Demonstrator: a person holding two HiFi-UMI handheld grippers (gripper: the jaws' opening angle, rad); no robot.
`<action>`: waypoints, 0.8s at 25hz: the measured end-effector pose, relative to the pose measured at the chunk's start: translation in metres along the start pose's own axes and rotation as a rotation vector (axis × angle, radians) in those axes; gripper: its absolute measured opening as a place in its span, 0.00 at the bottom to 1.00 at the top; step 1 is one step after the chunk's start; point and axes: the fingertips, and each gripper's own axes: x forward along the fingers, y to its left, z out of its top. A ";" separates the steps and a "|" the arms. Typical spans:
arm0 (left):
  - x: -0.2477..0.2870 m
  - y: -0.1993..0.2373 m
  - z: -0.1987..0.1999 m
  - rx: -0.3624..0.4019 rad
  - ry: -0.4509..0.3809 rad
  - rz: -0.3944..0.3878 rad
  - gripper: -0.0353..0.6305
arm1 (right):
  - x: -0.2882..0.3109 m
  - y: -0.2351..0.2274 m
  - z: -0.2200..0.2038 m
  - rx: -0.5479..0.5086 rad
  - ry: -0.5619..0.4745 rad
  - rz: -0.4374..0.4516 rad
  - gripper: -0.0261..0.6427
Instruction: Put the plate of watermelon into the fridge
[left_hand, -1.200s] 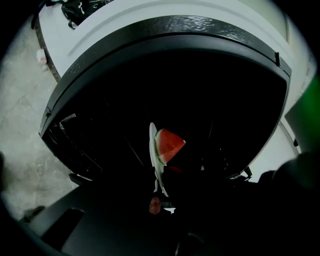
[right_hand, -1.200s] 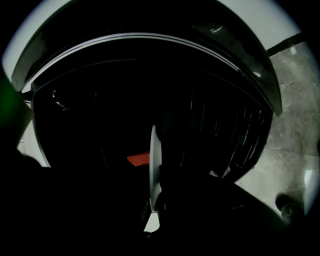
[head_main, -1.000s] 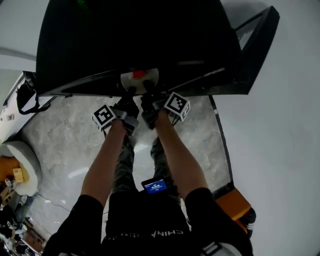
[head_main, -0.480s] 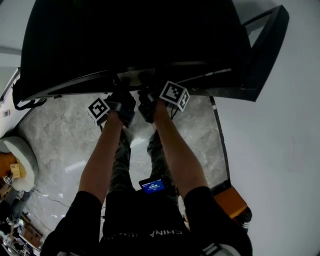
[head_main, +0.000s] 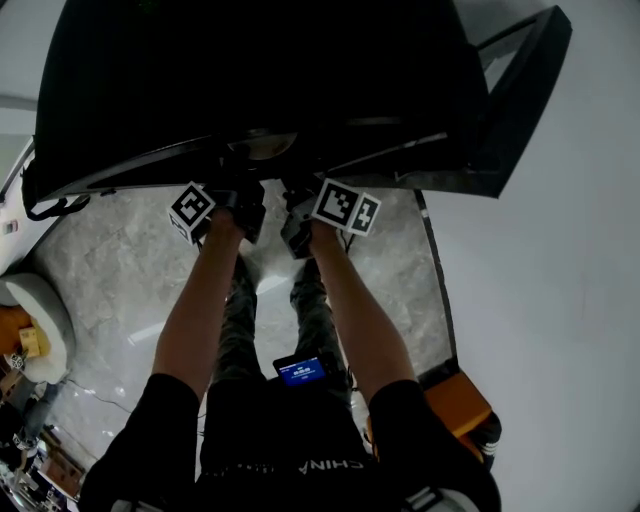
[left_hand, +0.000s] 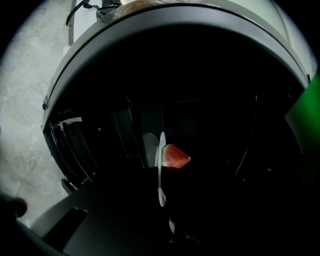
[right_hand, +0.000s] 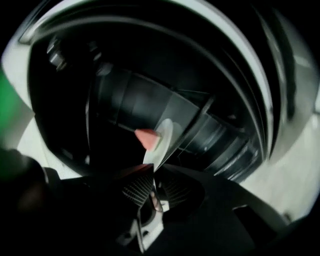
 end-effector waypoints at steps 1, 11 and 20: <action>0.000 0.001 0.001 0.016 0.006 0.007 0.09 | 0.001 0.001 -0.004 -0.063 0.011 -0.021 0.12; -0.002 -0.015 -0.012 0.096 0.169 -0.070 0.22 | 0.022 -0.006 -0.011 -0.255 0.048 -0.170 0.09; -0.026 -0.007 -0.021 0.974 0.251 0.176 0.21 | 0.019 -0.008 -0.004 -0.508 0.058 -0.246 0.09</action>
